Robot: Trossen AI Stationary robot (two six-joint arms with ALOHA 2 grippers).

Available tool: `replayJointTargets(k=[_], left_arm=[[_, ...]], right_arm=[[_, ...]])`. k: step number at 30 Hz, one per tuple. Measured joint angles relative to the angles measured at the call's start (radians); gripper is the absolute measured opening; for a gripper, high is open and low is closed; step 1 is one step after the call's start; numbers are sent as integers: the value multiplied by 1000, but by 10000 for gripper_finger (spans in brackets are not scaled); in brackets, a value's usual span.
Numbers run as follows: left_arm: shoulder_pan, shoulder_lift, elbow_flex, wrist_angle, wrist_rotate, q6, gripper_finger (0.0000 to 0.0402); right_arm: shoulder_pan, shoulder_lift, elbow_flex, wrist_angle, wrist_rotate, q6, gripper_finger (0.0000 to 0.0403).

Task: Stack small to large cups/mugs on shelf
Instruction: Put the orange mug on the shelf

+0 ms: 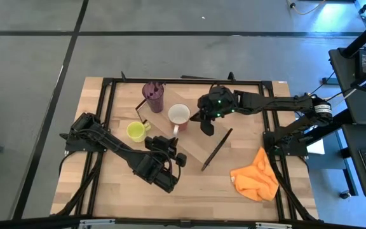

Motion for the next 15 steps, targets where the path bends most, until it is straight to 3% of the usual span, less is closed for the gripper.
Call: replayJointTargets(k=[15], left_arm=[[0,0,0,12,1,4,39]], right_arm=[[0,56,0,62,-28,6,3]])
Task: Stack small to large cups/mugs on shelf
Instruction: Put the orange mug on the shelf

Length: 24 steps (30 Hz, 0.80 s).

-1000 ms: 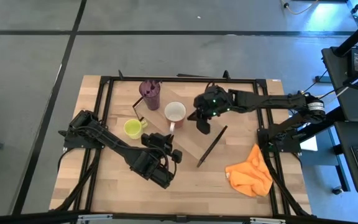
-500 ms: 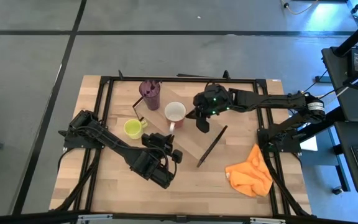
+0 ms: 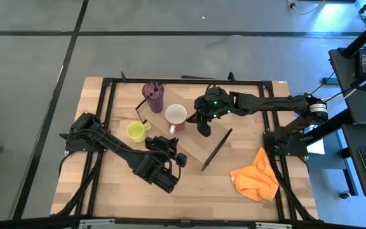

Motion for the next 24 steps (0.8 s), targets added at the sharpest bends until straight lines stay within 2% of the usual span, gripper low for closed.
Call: replayJointTargets(k=[3,7,24], left_arm=[[1,0,0,-15,0,4,39],[14,0,0,-44,0,5,39],[42,0,0,-89,27,23,39]], right_arm=[[0,0,0,0,-2,-3,3],[0,0,0,1,-56,14,3],[7,0,0,1,-51,6,3]])
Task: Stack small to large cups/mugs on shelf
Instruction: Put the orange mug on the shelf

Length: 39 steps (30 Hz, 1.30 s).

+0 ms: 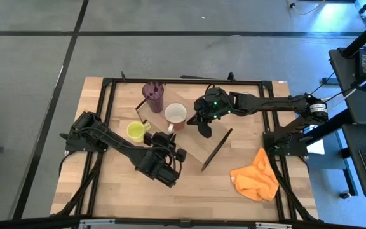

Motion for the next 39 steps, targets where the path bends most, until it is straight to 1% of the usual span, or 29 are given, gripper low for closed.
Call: replayJointTargets(k=[5,12,25,30,39], left_arm=[[5,0,0,-15,5,-6,39],[7,0,0,-85,13,-69,39],[7,0,0,-111,15,-74,39],[7,0,0,-112,14,-74,39],[7,0,0,-124,14,-73,39]], right_arm=[[0,0,0,12,0,-13,3],[0,0,0,11,1,-17,3],[-8,0,0,14,34,-42,3],[-8,7,0,62,-12,-34,3],[-8,30,-1,64,-18,-16,3]])
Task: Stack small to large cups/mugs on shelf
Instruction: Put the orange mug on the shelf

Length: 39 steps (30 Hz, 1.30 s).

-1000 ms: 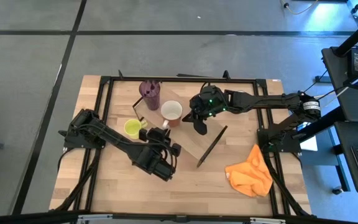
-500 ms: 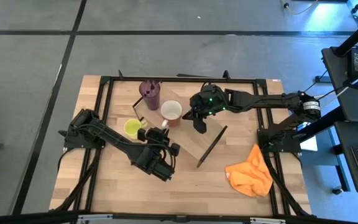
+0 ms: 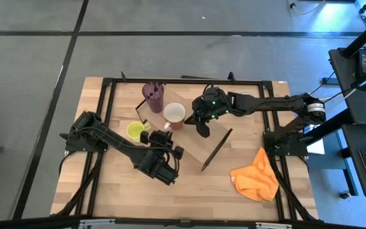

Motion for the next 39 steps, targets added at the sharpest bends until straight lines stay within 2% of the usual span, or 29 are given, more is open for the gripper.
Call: replayJointTargets(k=[5,39], left_arm=[[0,0,0,-7,-5,0,39],[-3,0,0,-59,-21,-4,39]], right_arm=[[0,1,0,7,25,-23,3],[0,1,0,-23,25,-23,3]])
